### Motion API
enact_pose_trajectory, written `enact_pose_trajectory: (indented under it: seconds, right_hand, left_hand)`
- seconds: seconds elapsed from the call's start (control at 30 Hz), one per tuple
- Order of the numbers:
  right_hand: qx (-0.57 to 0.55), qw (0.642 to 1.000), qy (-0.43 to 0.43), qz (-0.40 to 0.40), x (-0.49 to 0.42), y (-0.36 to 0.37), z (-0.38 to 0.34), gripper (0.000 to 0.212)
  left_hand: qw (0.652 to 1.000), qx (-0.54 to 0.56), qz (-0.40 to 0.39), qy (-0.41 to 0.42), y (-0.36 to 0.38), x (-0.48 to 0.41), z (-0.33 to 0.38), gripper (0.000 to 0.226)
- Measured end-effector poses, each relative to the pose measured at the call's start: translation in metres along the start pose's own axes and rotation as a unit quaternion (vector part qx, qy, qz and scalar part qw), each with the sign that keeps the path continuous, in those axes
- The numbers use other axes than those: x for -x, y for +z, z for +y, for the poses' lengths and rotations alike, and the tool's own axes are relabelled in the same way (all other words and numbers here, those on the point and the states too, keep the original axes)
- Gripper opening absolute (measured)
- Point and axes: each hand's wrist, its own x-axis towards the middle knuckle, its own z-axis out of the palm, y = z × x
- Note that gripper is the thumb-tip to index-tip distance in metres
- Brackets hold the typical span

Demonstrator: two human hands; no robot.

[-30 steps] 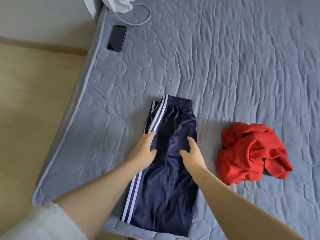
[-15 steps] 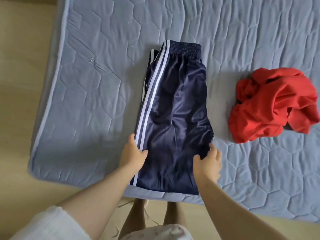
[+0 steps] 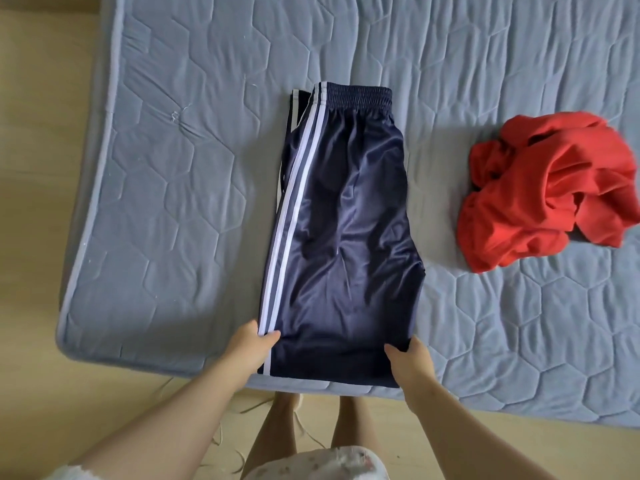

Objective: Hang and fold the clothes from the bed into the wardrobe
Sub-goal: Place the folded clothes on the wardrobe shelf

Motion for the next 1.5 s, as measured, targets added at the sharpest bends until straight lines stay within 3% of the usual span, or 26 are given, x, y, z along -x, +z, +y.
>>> enact_pose_trajectory:
  seconds: [0.13, 0.2, 0.27, 0.33, 0.4, 0.43, 0.57, 0.67, 0.8, 0.9, 1.0, 1.1, 1.23, 1.37, 1.5]
  right_hand:
    - [0.049, 0.999, 0.010, 0.012, 0.008, 0.005, 0.010, 0.022]
    - [0.125, 0.985, -0.038, 0.108, 0.013, 0.007, 0.010, 0.036]
    - [0.221, 0.945, -0.156, 0.187, 0.022, 0.009, 0.007, 0.052]
    - [0.307, 0.892, -0.283, 0.174, 0.028, 0.013, 0.007, 0.055]
    - [0.380, 0.850, -0.347, 0.114, 0.028, 0.021, 0.013, 0.057]
    - [0.411, 0.837, -0.354, 0.079, 0.027, 0.024, 0.017, 0.060]
    - [0.502, 0.799, -0.330, -0.025, 0.016, 0.038, 0.031, 0.085]
    - [0.557, 0.767, -0.319, -0.017, 0.005, 0.041, 0.034, 0.094]
    - [0.568, 0.756, -0.325, 0.018, -0.004, 0.039, 0.033, 0.086]
    - [0.550, 0.771, -0.321, -0.002, -0.003, 0.039, 0.033, 0.073]
    - [0.532, 0.792, -0.297, -0.042, 0.005, 0.033, 0.026, 0.064]
    - [0.519, 0.810, -0.252, -0.107, 0.023, 0.025, 0.017, 0.059]
    - [0.549, 0.781, -0.200, -0.223, 0.058, 0.017, 0.007, 0.049]
    - [0.580, 0.745, -0.191, -0.269, 0.094, 0.011, -0.005, 0.043]
    - [0.556, 0.763, -0.206, -0.256, 0.114, -0.006, -0.039, 0.039]
  left_hand:
    - [0.997, -0.073, 0.016, -0.013, 0.007, 0.003, -0.011, 0.034]
    - [0.989, -0.113, 0.092, 0.033, 0.011, 0.008, -0.011, 0.036]
    - [0.957, -0.165, 0.181, 0.156, 0.015, 0.016, -0.009, 0.054]
    - [0.874, -0.267, 0.233, 0.332, 0.019, 0.023, -0.010, 0.071]
    - [0.796, -0.347, 0.209, 0.449, 0.025, 0.025, -0.015, 0.078]
    - [0.779, -0.390, 0.168, 0.462, 0.028, 0.026, -0.017, 0.082]
    - [0.747, -0.535, 0.027, 0.394, 0.038, 0.012, -0.035, 0.098]
    - [0.731, -0.570, 0.029, 0.373, 0.039, 0.001, -0.039, 0.096]
    - [0.728, -0.557, 0.045, 0.399, 0.039, -0.010, -0.039, 0.084]
    - [0.727, -0.552, 0.008, 0.408, 0.033, -0.016, -0.041, 0.076]
    - [0.753, -0.516, -0.063, 0.403, 0.024, -0.014, -0.034, 0.070]
    - [0.787, -0.478, -0.170, 0.352, 0.009, 0.004, -0.025, 0.058]
    - [0.815, -0.441, -0.264, 0.269, -0.017, 0.045, -0.019, 0.027]
    - [0.831, -0.417, -0.314, 0.194, -0.037, 0.079, -0.011, 0.015]
    - [0.851, -0.398, -0.297, 0.171, -0.061, 0.096, 0.021, 0.018]
